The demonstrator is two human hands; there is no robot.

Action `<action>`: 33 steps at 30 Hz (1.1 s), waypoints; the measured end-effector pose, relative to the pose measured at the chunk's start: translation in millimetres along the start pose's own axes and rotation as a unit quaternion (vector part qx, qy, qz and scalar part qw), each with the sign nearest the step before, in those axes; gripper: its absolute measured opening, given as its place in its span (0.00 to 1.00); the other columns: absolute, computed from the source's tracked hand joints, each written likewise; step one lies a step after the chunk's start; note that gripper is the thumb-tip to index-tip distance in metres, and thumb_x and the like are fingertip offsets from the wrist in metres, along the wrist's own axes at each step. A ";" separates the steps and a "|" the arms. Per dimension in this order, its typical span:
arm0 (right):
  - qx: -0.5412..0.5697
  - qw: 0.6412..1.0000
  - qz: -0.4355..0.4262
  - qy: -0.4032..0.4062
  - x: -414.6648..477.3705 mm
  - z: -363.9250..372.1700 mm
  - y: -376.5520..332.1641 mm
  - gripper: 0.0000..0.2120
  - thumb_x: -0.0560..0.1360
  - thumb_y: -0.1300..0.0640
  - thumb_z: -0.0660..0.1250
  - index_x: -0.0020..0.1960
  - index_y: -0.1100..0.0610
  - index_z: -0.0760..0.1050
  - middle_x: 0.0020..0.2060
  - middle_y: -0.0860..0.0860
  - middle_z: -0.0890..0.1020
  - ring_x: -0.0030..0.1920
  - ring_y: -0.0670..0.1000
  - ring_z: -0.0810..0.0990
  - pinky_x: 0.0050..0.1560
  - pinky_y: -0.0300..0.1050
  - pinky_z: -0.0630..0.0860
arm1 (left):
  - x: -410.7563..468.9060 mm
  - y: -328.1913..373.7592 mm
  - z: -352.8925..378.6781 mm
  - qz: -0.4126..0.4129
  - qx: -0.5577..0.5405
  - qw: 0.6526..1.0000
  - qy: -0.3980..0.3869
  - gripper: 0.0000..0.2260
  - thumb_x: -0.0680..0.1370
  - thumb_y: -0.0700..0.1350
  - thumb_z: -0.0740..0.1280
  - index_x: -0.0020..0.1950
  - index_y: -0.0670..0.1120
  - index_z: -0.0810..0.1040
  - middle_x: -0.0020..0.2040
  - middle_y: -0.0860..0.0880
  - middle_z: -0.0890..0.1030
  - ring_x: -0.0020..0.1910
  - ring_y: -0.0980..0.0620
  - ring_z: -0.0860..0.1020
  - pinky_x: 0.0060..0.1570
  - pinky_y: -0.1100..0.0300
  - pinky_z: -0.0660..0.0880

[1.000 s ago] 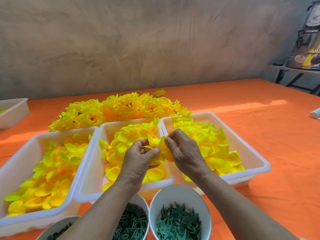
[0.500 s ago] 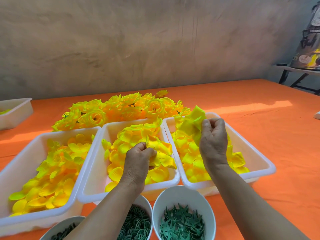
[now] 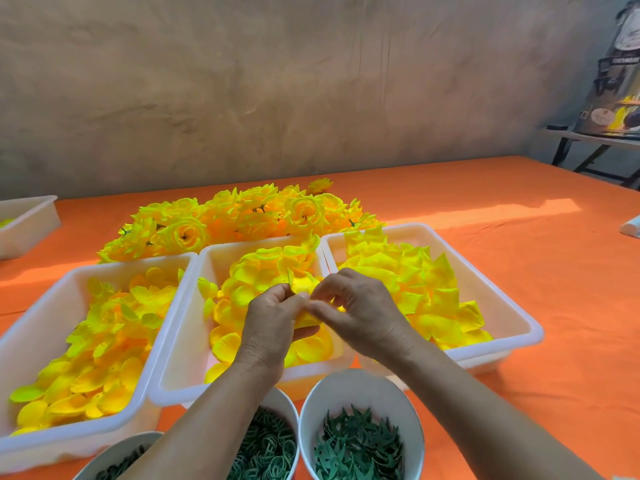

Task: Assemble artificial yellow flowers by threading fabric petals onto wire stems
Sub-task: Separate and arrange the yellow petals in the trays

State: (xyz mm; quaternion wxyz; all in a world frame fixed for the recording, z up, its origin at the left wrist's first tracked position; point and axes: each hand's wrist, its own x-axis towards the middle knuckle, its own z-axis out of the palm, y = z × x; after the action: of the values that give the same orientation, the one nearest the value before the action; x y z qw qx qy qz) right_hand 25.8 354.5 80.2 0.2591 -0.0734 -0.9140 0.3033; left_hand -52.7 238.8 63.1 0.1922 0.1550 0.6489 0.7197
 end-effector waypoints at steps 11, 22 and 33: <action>0.027 0.998 0.045 0.020 -0.5 8.7 7.2 0.09 0.70 0.52 0.75 0.47 0.53 0.79 0.44 0.48 0.79 0.45 0.49 0.77 0.48 0.44 0.75 | -1.7 2.8 -2.5 -0.012 -0.024 0.999 -0.039 0.08 0.79 0.37 0.64 0.54 0.41 0.81 0.48 0.40 0.85 0.44 0.45 0.83 0.41 0.52 0.82; 0.028 0.996 0.054 0.058 0.7 7.9 13.5 0.09 0.79 0.53 0.66 0.47 0.58 0.82 0.42 0.53 0.81 0.43 0.51 0.78 0.45 0.47 0.73 | -3.1 0.2 0.6 0.017 -0.015 0.999 -0.044 0.10 0.75 0.38 0.72 0.55 0.43 0.81 0.48 0.41 0.85 0.43 0.50 0.85 0.38 0.60 0.81; 0.031 0.993 0.050 0.106 1.3 9.0 13.9 0.10 0.79 0.53 0.65 0.47 0.58 0.81 0.40 0.54 0.82 0.41 0.53 0.78 0.42 0.45 0.70 | -2.7 -4.8 2.7 0.094 0.010 0.996 -0.002 0.08 0.76 0.39 0.72 0.43 0.45 0.72 0.30 0.51 0.80 0.34 0.53 0.83 0.34 0.58 0.80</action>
State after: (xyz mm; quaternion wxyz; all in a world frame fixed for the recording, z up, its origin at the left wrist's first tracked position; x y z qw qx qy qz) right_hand 19.7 361.4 66.3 0.3416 -0.1424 -0.8667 0.3343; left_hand -48.7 240.3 58.7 0.1240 0.2187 0.6382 0.7276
